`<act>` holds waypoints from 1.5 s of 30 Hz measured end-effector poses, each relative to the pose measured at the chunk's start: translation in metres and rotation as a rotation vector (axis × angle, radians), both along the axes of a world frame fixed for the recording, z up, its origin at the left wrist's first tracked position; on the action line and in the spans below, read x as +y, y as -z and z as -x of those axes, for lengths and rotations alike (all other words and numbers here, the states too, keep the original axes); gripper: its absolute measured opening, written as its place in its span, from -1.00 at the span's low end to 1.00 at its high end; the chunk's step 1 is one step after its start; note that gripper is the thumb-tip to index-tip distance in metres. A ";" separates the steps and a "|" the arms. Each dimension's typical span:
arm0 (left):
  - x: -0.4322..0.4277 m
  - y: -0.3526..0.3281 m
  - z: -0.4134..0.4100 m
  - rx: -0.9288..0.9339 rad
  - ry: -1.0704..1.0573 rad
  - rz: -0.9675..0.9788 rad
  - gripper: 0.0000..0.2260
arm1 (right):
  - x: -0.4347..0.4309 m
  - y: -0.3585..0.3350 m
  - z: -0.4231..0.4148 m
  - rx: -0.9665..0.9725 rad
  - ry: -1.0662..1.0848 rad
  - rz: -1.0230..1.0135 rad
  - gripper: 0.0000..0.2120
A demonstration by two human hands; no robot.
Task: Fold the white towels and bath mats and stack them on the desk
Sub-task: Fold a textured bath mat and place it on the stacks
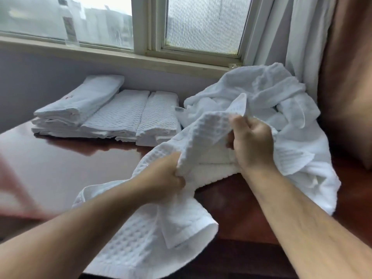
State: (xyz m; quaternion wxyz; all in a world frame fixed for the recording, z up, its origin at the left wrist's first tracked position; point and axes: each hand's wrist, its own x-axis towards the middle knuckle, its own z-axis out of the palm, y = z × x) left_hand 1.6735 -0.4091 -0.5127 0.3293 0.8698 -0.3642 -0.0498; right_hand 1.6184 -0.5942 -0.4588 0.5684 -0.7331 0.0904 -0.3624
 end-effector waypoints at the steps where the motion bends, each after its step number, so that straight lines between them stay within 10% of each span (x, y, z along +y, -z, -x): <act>1: 0.003 0.001 -0.003 -0.039 0.016 -0.066 -0.77 | -0.008 0.004 0.001 -0.065 0.214 0.163 -0.75; 4: 0.015 -0.003 -0.009 -0.110 0.101 -0.278 -0.80 | -0.033 0.009 0.002 -0.132 0.264 0.544 -0.73; 8: 0.034 -0.013 -0.012 -0.050 0.144 -0.475 -0.61 | -0.058 0.004 -0.001 0.534 -0.206 1.075 -0.18; 13: 0.060 -0.008 -0.036 -0.645 0.084 -0.624 -0.72 | -0.043 -0.002 -0.026 0.812 -0.039 1.614 -0.06; 17: 0.087 -0.011 -0.051 -0.902 -0.019 -0.695 -0.56 | -0.030 -0.005 -0.039 0.847 -0.062 1.498 0.22; 23: 0.101 -0.011 -0.038 -0.837 -0.182 -0.665 -0.47 | -0.001 0.007 -0.047 0.766 0.193 1.517 -0.68; 28: 0.119 -0.018 -0.039 -0.988 -0.303 -0.477 -0.65 | 0.012 -0.002 -0.047 0.334 0.409 1.346 -0.83; 34: 0.151 -0.028 -0.033 -0.002 0.028 -0.680 -0.44 | 0.023 -0.013 -0.028 0.805 -0.490 1.173 -0.42; 38: 0.164 -0.056 -0.035 0.403 0.050 -0.578 -0.49 | 0.020 -0.016 -0.023 0.704 -0.562 0.959 -0.50; 41: 0.145 -0.051 -0.040 0.095 -0.059 -0.404 -0.57 | 0.002 -0.018 -0.034 0.463 -0.269 0.898 -0.78; 45: 0.089 -0.024 -0.040 -0.269 -0.121 -0.158 -0.77 | -0.036 -0.013 -0.044 0.774 -0.164 0.832 -0.80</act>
